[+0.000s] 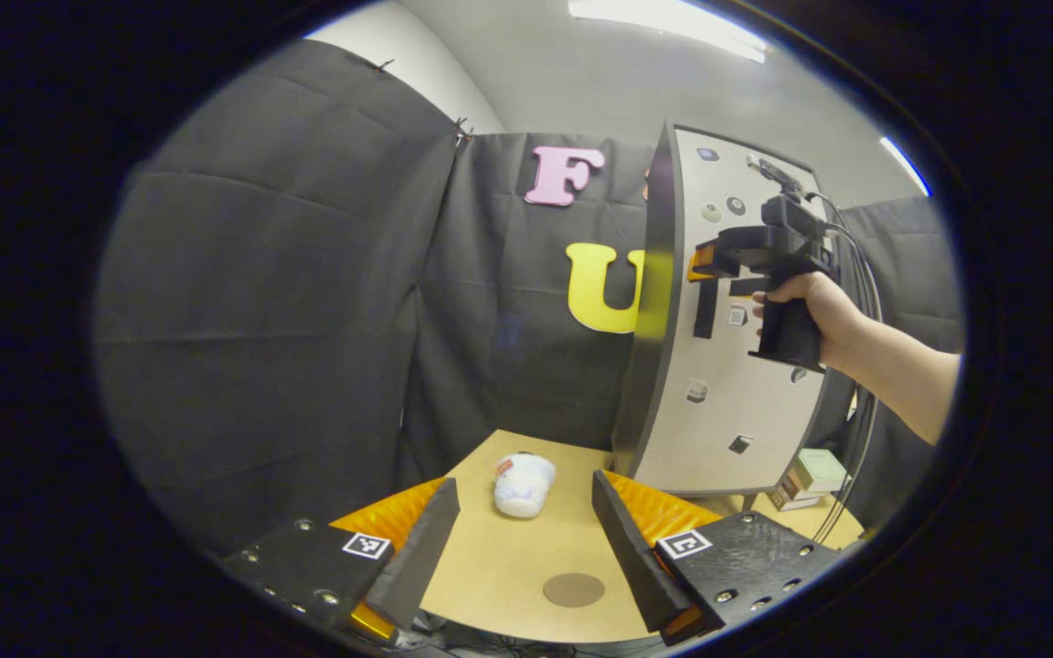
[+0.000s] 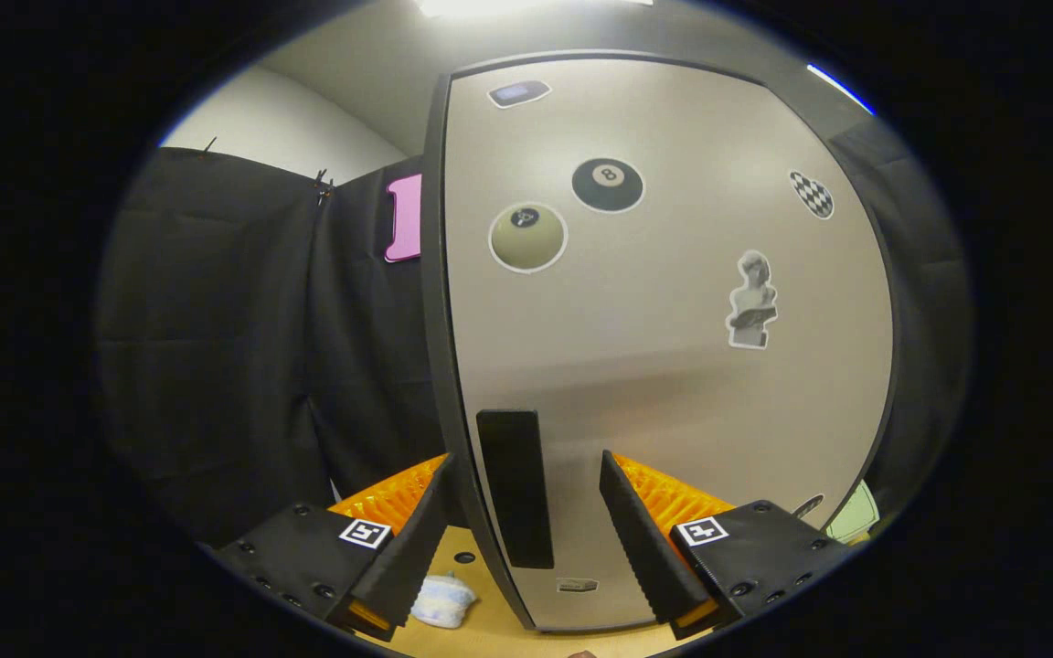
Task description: Open the cabinet door with the right hand, grasp the bottle in the cabinet with the left hand and place it on the coaster, then close the cabinet door with the right hand.
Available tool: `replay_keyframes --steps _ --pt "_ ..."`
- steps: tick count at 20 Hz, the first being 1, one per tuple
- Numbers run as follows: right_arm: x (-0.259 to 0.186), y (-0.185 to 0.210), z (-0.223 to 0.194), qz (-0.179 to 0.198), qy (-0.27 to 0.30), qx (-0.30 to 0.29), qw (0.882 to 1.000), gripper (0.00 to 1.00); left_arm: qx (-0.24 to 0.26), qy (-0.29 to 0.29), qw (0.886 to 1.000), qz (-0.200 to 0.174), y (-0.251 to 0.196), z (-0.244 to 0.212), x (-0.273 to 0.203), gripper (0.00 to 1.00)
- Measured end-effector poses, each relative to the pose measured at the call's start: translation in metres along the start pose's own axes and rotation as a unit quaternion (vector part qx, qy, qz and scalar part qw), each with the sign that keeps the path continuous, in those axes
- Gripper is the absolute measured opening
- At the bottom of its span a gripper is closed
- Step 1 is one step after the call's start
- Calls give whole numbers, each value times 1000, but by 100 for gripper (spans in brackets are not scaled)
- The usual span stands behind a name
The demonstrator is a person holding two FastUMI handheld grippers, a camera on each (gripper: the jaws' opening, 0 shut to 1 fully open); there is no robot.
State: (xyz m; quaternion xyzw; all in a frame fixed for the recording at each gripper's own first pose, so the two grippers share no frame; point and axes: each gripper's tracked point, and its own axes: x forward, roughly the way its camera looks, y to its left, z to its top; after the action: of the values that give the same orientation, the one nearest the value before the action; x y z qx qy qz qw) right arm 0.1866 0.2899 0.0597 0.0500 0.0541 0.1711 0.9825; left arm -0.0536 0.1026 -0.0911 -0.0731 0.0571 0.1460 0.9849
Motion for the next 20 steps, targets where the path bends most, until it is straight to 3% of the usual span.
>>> replay_keyframes --steps 5,7,8,9,10,15,18,19,20 --pt "8 5 -5 -6 8 -10 1000 63 -10 21 1000 7 4 -16 5 89" --pt "9 6 -10 -6 23 -6 1000 41 -19 27 999 4 2 -18 6 89" --pt "11 7 -13 -7 29 -5 1000 38 -20 29 999 4 1 -21 5 89" --pt "12 7 -15 -7 37 -3 999 45 -20 31 999 4 2 -21 6 89" --pt "12 7 -18 -6 43 -1 999 38 -19 33 999 4 2 -22 5 89" --pt "11 2 -18 -18 35 -23 999 34 -43 61 997 6 1 -29 5 90" --pt "10 4 -18 -1 37 -18 999 23 -41 64 997 13 4 -31 5 90" --pt "10 3 -19 9 39 -21 999 24 -36 65 997 15 4 -32 5 89" --pt "14 3 -20 14 37 -26 999 18 -33 67 997 15 4 -33 5 90"
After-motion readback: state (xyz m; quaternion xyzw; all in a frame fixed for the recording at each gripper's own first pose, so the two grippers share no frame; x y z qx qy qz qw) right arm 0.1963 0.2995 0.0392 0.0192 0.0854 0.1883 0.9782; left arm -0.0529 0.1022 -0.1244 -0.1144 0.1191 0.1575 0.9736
